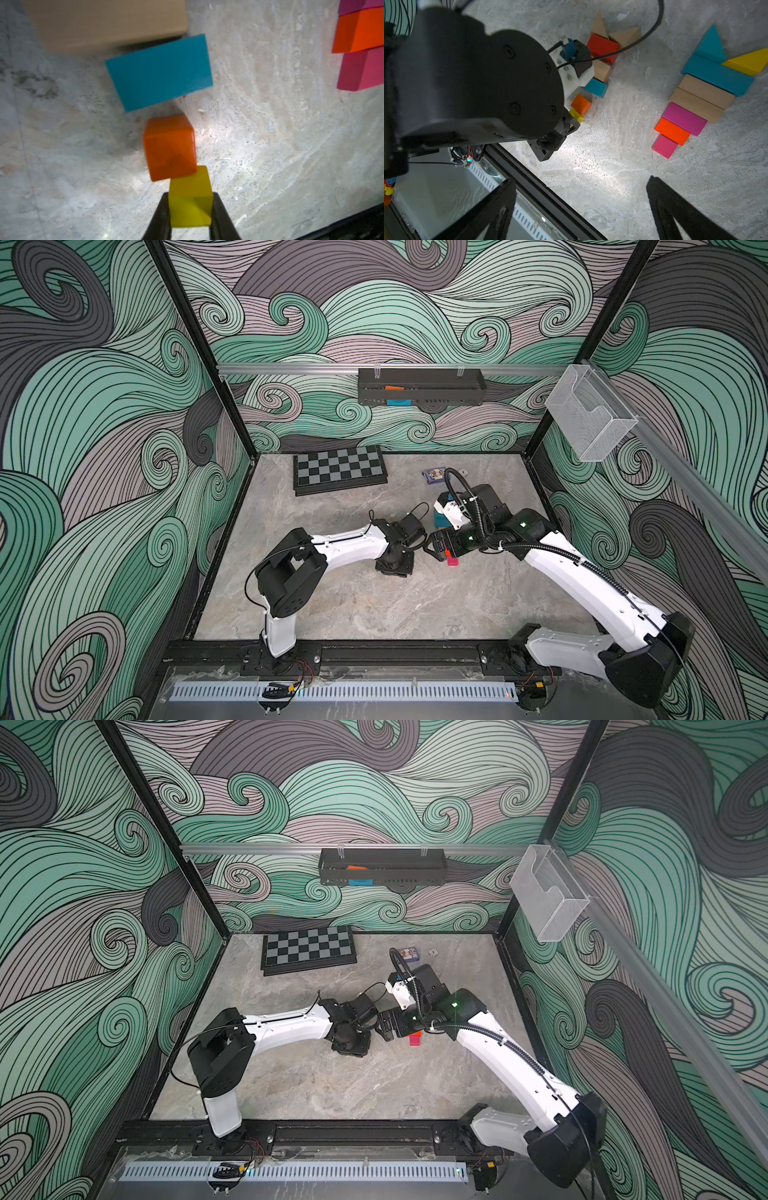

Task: Assemble a carrot with building blocks
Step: Assemble the building block at the center of the board.

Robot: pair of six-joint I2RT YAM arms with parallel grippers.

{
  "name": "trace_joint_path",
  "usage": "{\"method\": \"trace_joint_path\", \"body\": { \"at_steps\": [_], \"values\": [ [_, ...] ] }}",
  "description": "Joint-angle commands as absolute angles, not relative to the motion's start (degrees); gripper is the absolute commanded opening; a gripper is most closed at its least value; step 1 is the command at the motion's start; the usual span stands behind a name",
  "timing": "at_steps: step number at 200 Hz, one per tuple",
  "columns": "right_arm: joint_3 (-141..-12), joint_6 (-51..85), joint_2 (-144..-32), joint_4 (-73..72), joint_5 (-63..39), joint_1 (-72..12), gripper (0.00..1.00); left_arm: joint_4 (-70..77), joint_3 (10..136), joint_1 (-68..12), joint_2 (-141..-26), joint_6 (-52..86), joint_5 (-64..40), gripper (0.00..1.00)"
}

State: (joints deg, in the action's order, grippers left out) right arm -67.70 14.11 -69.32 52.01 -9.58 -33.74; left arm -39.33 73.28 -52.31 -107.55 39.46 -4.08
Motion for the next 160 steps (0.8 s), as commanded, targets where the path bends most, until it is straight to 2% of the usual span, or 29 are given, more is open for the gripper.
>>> {"method": "trace_joint_path", "body": {
  "at_steps": [1,160],
  "values": [
    [-67.5,14.72,-68.29,51.72,-9.84,-33.4,0.99,-42.31,74.89,-52.82,-109.25,35.81,-2.73,0.08],
    [-67.25,14.58,-69.0,51.36,-9.52,-32.83,0.99,-44.33,80.82,-52.17,-116.1,33.09,3.81,0.09]
  ]
}}
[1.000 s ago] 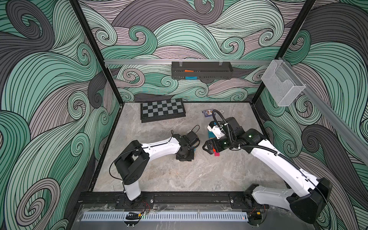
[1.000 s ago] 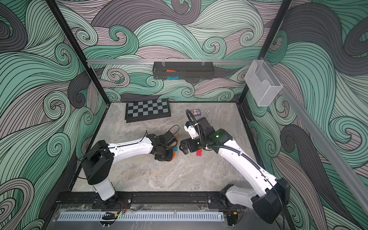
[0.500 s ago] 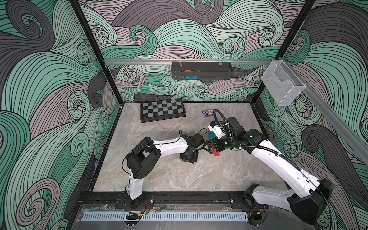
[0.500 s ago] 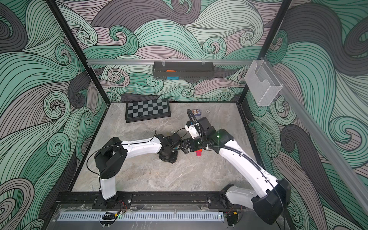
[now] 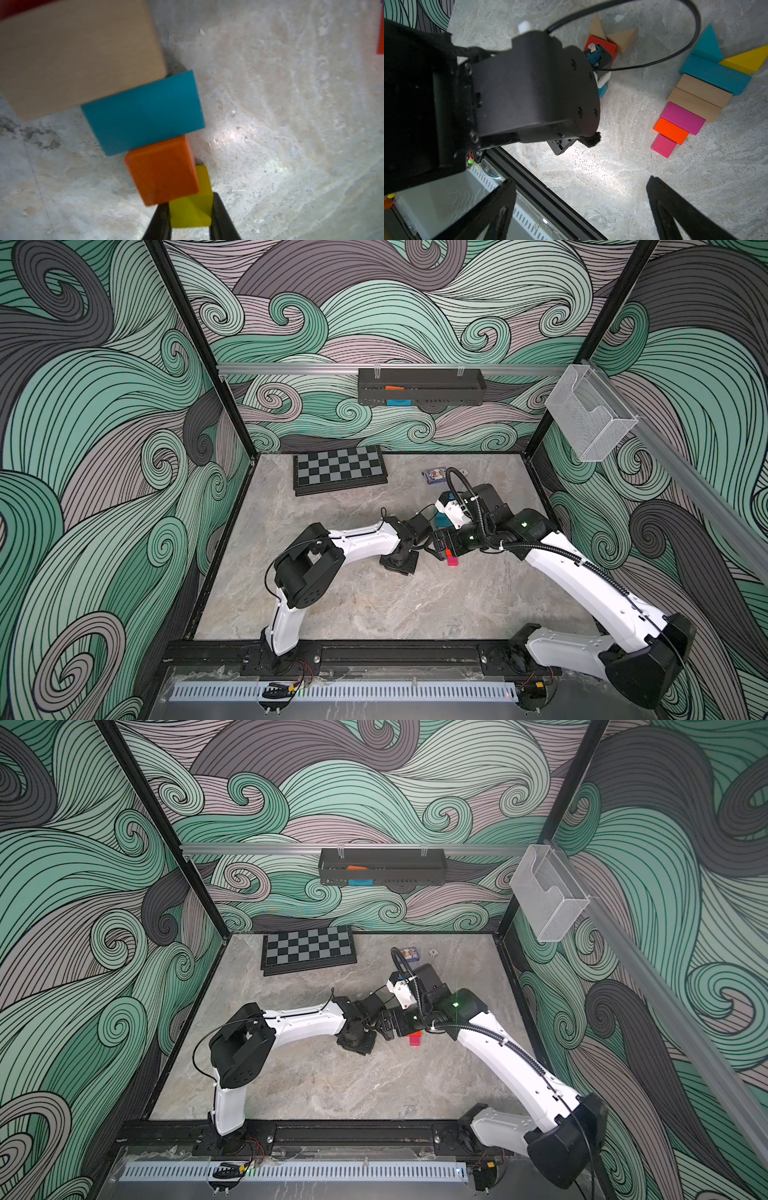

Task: Assemble a carrot with building blocks
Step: Assemble the building block at the center of the board.

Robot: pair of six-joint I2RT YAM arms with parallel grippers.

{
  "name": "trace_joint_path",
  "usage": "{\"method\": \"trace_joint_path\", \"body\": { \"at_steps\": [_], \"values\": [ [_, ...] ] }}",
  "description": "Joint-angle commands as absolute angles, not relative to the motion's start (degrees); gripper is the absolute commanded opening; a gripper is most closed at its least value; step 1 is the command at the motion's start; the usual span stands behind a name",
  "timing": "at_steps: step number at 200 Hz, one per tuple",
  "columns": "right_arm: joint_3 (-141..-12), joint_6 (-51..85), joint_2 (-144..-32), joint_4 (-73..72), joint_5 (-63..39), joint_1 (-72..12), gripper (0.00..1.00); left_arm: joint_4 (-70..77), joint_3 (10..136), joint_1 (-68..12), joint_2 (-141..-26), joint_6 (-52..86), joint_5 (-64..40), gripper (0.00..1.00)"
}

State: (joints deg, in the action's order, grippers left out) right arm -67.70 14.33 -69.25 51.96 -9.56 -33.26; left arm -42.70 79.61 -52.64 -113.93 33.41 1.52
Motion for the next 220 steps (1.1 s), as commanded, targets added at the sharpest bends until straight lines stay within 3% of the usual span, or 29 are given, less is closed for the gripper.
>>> {"method": "trace_joint_path", "body": {
  "at_steps": [1,54,89,112,167,220],
  "values": [
    [-67.24,14.58,-69.04,51.34,-9.51,-32.8,0.99,-44.31,80.84,-52.19,-116.14,33.09,3.85,0.09],
    [-67.59,14.58,-69.43,51.06,-10.17,-32.73,0.99,-44.28,81.71,-52.03,-116.08,33.48,4.22,0.2],
    [-67.64,14.5,-69.44,51.02,-10.35,-32.77,0.99,-44.11,80.71,-51.98,-114.97,34.16,3.8,0.41],
    [-67.57,14.44,-69.51,50.83,-10.44,-32.67,0.99,-43.87,80.15,-52.12,-114.53,34.62,3.36,0.5],
    [-68.24,14.5,-70.04,50.71,-10.66,-32.7,0.99,-43.64,79.37,-52.1,-112.02,35.16,2.99,0.56],
    [-73.11,14.32,-69.57,52.85,-10.22,-32.34,0.99,-45.08,78.36,-50.47,-103.11,35.96,2.13,0.69]
  ]
}}
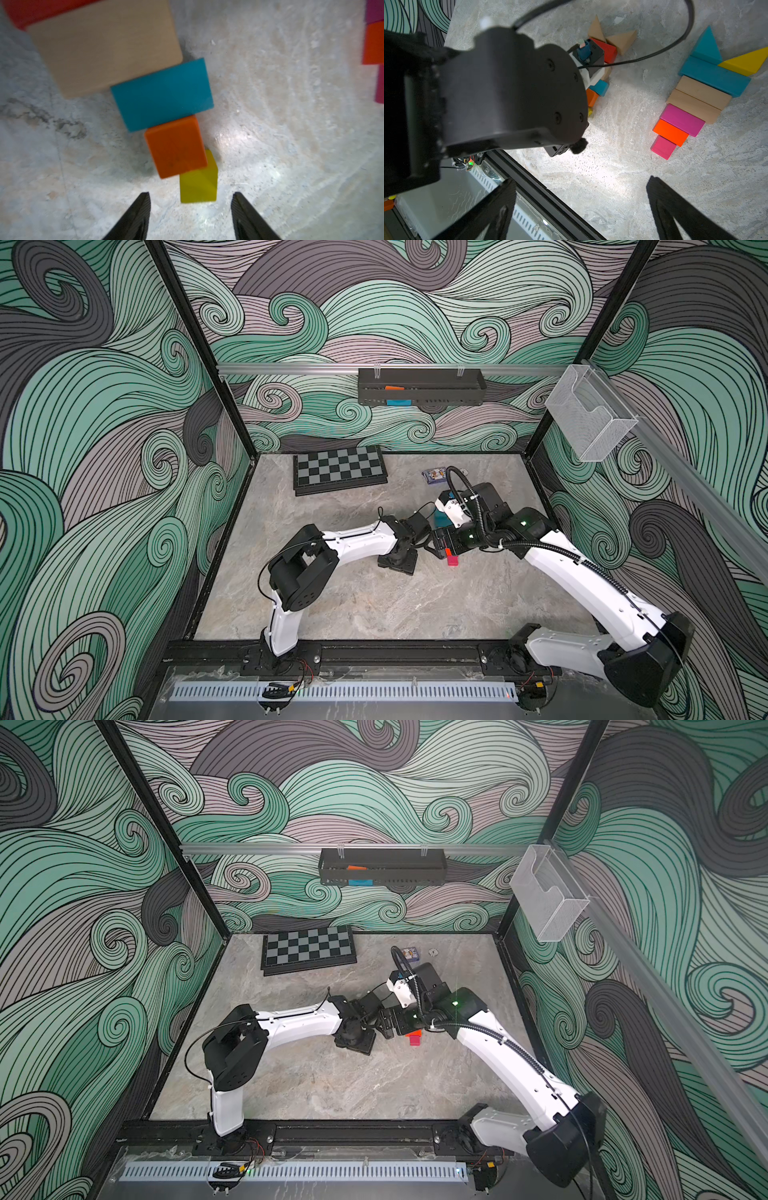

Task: Assemble a carrot with building blocks
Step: Assemble the building block at the center of the board, then adjust the building block at the center of the board.

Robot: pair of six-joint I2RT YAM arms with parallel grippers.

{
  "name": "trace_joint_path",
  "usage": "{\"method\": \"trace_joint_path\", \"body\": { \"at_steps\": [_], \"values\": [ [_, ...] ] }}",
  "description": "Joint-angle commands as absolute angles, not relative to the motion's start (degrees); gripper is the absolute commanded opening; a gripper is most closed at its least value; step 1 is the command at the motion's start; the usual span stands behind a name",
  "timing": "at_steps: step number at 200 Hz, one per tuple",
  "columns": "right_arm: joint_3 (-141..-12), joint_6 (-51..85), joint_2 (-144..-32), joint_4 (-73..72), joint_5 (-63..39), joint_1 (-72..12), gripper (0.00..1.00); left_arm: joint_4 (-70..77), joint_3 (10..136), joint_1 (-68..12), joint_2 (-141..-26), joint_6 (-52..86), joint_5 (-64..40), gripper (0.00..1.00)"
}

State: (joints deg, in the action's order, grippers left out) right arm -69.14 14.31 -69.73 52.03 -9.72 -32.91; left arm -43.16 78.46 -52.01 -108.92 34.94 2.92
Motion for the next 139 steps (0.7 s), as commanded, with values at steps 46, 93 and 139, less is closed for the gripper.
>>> {"method": "trace_joint_path", "body": {
  "at_steps": [46,93,139],
  "values": [
    [-73.69,14.45,-72.71,53.37,-10.06,-32.08,0.95,-44.02,71.73,-41.8,-91.91,39.88,-2.01,0.7],
    [-73.78,15.84,-83.61,48.04,-8.81,-31.89,0.62,-36.32,68.48,-33.31,-88.43,38.5,-3.02,0.6],
    [-72.89,18.96,-93.44,42.18,-7.13,-31.73,0.52,-36.17,71.55,-29.53,-98.84,35.97,-9.86,0.58]
  ]
}}
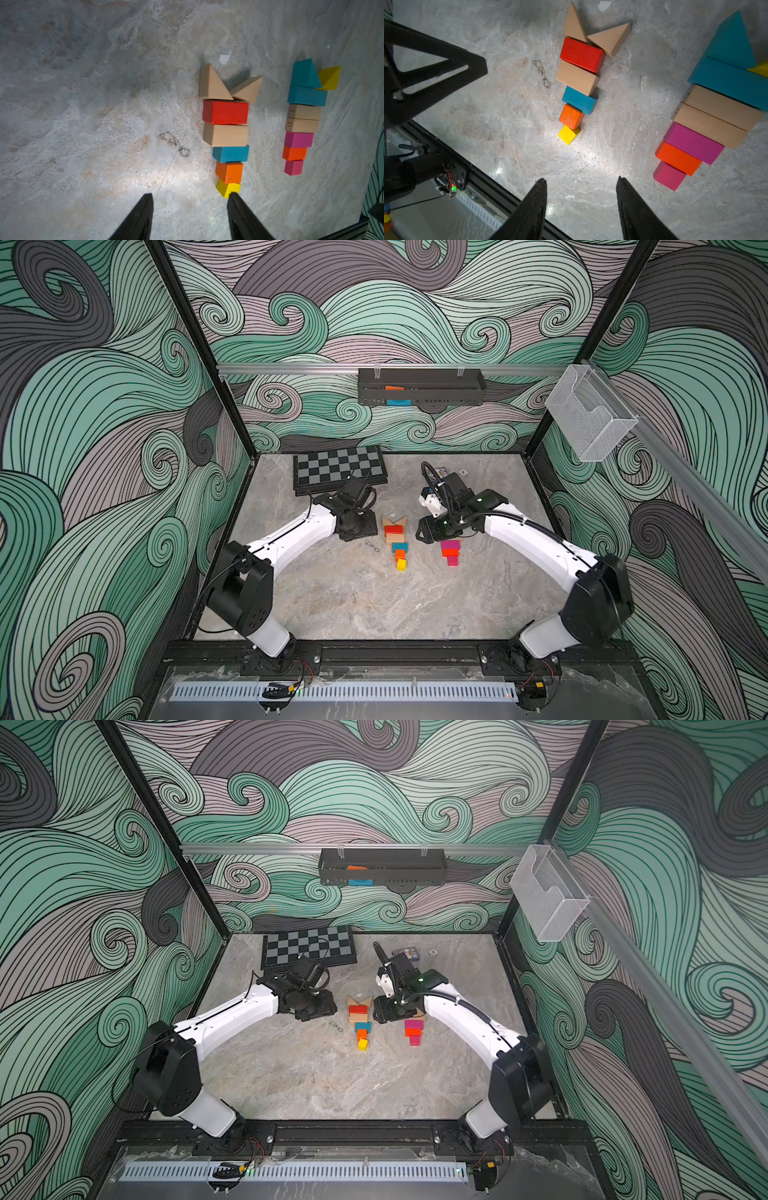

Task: Assemble a carrot with building blocks
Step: Adjust the building block at the center of the board.

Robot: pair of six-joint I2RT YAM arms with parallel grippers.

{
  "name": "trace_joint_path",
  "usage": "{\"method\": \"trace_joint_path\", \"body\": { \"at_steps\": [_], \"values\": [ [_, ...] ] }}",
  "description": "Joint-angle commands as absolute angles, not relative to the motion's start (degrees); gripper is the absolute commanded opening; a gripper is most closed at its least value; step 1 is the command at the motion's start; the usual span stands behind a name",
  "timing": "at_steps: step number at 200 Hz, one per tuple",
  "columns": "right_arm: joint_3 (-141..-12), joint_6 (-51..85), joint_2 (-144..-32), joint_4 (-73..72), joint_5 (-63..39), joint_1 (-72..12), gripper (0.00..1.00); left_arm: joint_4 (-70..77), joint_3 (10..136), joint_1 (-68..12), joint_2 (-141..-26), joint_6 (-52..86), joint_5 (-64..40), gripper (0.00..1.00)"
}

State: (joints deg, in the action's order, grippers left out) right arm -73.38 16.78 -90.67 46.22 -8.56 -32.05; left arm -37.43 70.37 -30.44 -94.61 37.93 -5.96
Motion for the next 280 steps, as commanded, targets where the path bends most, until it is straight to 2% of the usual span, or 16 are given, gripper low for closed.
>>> {"method": "trace_joint_path", "body": {
  "at_steps": [1,86,280],
  "values": [
    [-72.88,19.06,-93.61,42.14,-7.04,-31.73,0.52,-36.1,71.5,-29.53,-98.99,35.96,-9.89,0.58],
    [-68.21,22.61,-102.72,34.77,-5.94,-31.73,0.38,-33.93,70.58,-28.65,-104.29,34.63,-12.56,0.58],
    [-71.69,24.19,-110.39,31.33,-9.77,-32.78,0.37,-33.42,68.56,-28.3,-106.0,34.58,-13.45,0.57]
  ]
}}
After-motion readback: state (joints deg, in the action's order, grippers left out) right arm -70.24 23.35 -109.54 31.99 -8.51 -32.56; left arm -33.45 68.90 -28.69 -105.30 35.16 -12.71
